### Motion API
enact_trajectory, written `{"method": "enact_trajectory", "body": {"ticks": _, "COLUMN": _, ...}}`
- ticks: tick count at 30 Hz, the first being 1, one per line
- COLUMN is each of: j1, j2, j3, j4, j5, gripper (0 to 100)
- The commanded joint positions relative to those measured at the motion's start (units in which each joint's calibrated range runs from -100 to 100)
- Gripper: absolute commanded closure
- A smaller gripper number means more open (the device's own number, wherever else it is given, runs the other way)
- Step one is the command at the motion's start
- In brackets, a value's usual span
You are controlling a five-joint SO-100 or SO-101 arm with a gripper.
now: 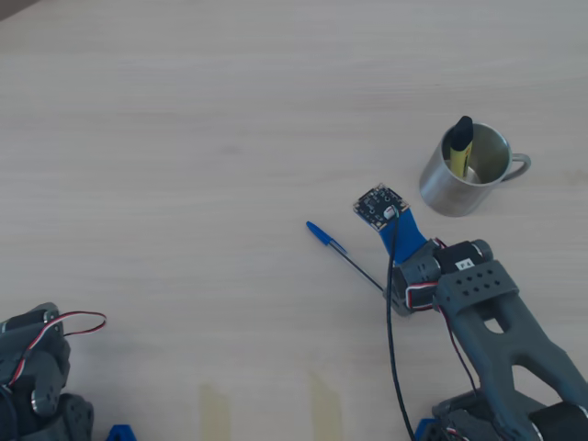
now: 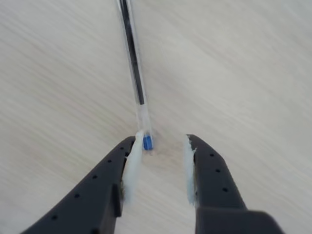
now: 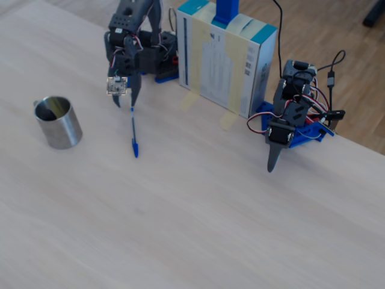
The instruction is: Grab the blue pen and put it in the silver cup.
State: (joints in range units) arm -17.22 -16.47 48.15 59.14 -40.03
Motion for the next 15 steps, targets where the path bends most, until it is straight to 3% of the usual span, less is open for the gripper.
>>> {"method": "enact_trajectory", "body": {"ticks": 1, "j1": -0.75, "j2": 2.83, "j3": -5.39, "j4": 0.19, "j5": 0.13, "gripper": 84}}
{"method": "enact_trajectory", "body": {"ticks": 7, "j1": -3.54, "j2": 7.82, "j3": -11.28, "j4": 0.36, "j5": 0.13, "gripper": 77}}
{"method": "enact_trajectory", "body": {"ticks": 15, "j1": -3.63, "j2": 16.05, "j3": -16.0, "j4": 0.45, "j5": 0.13, "gripper": 77}}
